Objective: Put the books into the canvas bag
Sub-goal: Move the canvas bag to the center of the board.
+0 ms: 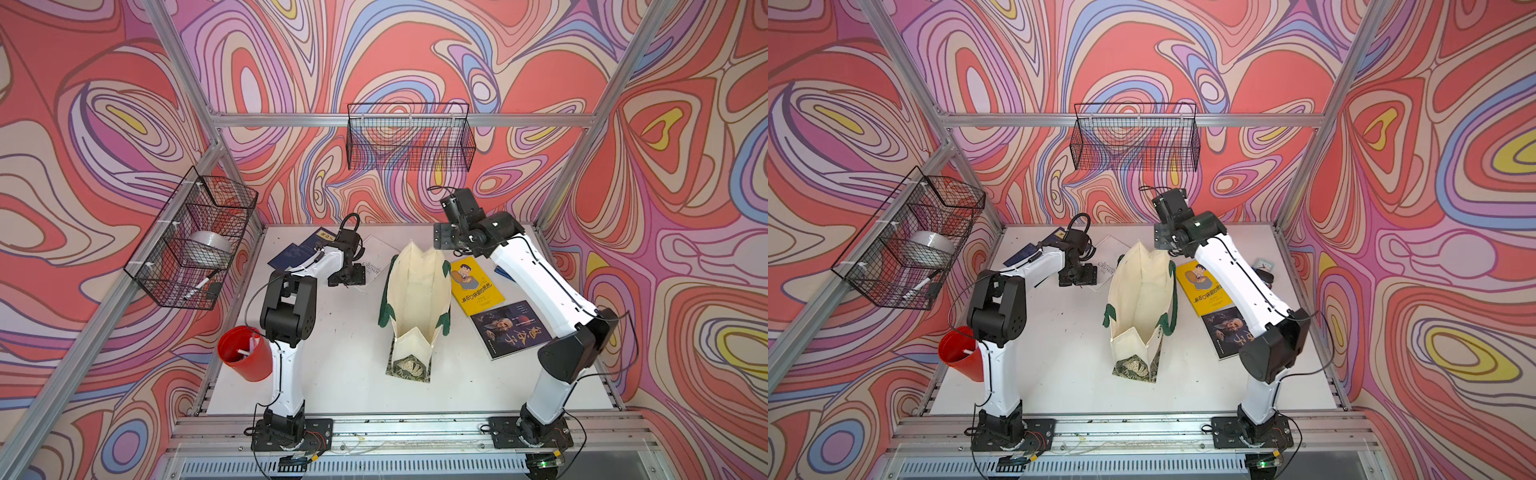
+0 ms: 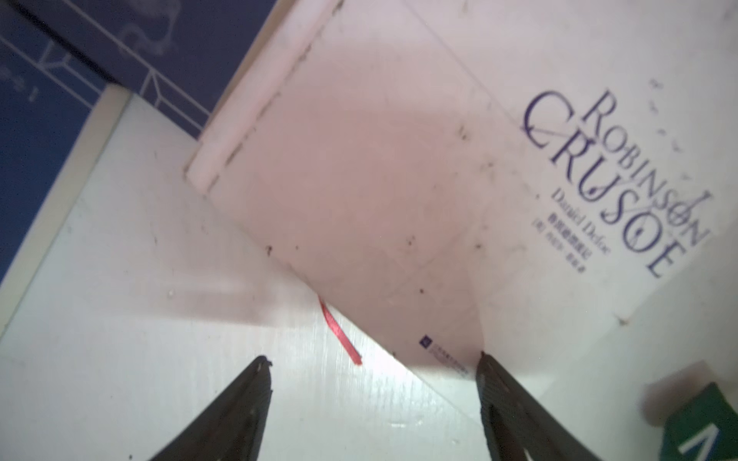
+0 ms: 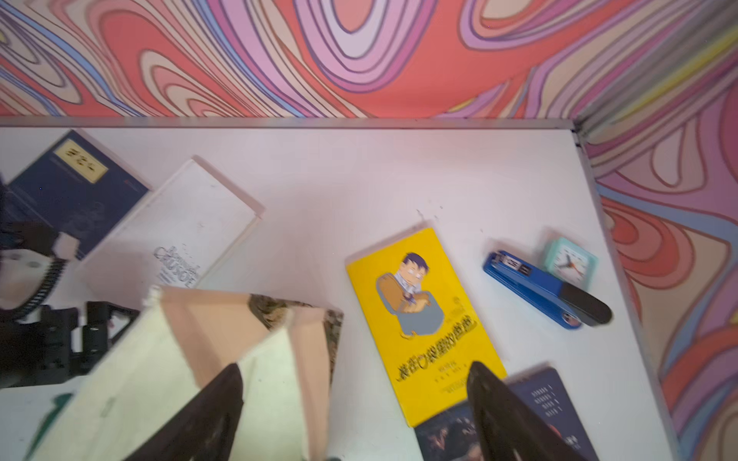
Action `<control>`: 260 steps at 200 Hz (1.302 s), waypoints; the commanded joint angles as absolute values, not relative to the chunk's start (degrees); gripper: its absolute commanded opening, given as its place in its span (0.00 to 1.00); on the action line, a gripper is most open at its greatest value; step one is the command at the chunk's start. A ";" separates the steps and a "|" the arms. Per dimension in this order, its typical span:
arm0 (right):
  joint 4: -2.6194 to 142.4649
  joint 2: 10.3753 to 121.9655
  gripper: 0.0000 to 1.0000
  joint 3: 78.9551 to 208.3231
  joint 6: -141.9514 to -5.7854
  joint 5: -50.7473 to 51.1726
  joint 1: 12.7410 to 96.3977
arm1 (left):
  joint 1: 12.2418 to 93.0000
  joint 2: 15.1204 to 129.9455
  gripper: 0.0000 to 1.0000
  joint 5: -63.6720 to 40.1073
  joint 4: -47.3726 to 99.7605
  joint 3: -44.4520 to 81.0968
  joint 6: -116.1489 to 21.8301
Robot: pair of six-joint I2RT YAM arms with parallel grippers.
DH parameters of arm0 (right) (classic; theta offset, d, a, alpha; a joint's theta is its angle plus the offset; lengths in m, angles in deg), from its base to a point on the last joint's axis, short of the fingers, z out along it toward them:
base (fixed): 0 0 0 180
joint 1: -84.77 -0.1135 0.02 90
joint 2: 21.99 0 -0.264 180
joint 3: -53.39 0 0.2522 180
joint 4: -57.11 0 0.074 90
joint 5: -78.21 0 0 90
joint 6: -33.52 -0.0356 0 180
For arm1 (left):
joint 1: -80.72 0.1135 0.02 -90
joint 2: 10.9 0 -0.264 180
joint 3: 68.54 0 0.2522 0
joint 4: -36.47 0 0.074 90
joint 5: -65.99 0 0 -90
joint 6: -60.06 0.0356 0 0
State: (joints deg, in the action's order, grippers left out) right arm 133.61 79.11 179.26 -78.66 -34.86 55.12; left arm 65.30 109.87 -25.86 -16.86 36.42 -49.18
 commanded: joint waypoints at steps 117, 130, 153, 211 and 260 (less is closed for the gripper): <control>122.86 97.98 0.00 186.86 -66.87 -21.92 58.67 | 67.88 129.87 0.82 -28.38 -33.95 75.33 -47.37; 122.47 101.65 0.00 192.35 -65.27 -21.26 59.06 | 69.28 133.20 0.83 -25.35 -33.28 80.28 -48.16; 122.13 107.90 0.00 201.95 -62.51 -20.16 59.44 | 71.48 136.04 0.83 -20.08 -27.82 82.68 -49.31; 115.14 113.13 0.00 207.58 -53.31 -19.08 60.07 | 71.29 136.95 0.62 -13.70 -25.17 75.82 -51.14; 112.44 111.36 0.00 205.75 -48.00 -10.08 60.08 | 66.10 121.90 0.53 -20.05 -14.61 44.10 -53.68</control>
State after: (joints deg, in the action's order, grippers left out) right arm 117.99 113.77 206.24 -51.95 -17.06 60.24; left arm 70.22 124.61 -17.49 -12.60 57.03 -51.79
